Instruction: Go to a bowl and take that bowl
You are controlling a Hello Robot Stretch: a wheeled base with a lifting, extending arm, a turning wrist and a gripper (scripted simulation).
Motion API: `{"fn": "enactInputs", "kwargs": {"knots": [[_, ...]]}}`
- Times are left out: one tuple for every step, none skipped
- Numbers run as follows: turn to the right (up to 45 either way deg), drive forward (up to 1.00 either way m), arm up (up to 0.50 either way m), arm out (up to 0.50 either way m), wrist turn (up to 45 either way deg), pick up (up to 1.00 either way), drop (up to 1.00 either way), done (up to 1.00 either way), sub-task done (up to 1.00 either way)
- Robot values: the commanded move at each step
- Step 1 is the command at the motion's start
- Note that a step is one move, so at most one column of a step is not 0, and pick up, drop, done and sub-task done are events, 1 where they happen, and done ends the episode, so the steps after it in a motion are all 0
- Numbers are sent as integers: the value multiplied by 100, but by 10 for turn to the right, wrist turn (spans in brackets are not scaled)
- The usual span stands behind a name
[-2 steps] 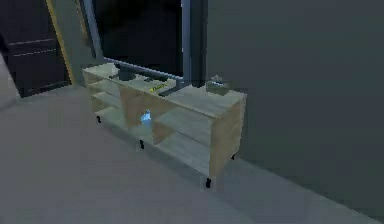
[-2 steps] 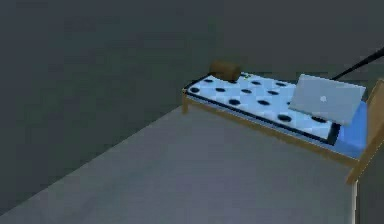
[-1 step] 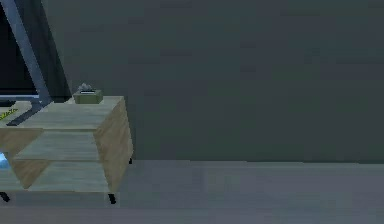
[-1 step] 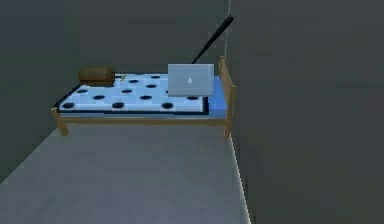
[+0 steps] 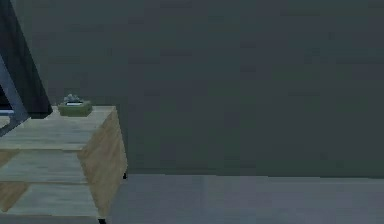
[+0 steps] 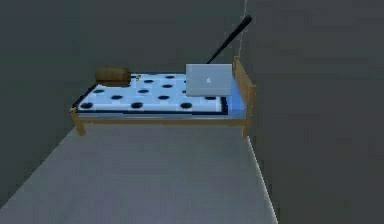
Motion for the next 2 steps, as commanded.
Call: {"fn": "enactInputs", "kwargs": {"knots": [[-450, 0, 0, 0, 0, 0, 0, 0, 0], [-240, 0, 0, 0, 0, 0, 0, 0, 0]]}}
